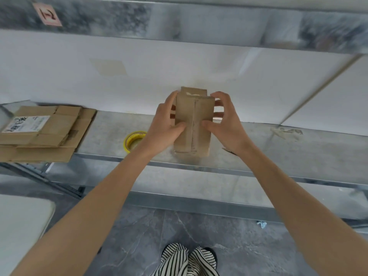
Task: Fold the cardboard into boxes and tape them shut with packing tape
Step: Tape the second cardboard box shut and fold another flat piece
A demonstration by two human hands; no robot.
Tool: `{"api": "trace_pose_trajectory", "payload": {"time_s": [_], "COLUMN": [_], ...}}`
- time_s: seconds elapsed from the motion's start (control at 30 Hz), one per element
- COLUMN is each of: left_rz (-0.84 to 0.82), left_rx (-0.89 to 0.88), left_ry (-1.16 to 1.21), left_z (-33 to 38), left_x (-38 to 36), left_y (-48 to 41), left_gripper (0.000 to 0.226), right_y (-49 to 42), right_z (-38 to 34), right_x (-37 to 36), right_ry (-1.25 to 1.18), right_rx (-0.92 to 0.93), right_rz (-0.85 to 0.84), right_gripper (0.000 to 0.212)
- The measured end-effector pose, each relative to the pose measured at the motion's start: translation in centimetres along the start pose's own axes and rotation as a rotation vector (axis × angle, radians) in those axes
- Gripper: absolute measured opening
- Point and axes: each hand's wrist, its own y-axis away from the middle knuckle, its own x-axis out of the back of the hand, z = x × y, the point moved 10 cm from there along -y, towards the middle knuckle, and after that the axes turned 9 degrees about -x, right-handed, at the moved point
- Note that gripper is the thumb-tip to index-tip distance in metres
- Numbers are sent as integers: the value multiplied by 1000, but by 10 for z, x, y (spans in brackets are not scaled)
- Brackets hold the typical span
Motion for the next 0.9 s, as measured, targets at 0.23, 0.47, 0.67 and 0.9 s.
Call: {"api": "trace_pose_trajectory", "payload": {"time_s": [0.23,0.47,0.67,0.9], "left_rz": [-34,-63,-196,-346], "left_rx": [-94,-115,128,421], "left_ry": [-166,-203,-188,-840], "left_z": [-26,-40,-72,-144], "left_x": [-25,-32,-17,40], "left_y": [20,36,40,56], "left_gripper": [49,49,87,31], "right_y": [16,24,15,13], "right_z": [37,51,14,6], "right_x": [-16,-26,-22,-34], "right_ry": [281,392,510,586], "right_rx": [1,5,69,87], "right_rz": [30,16,64,4], "right_gripper": [58,52,48,54]}}
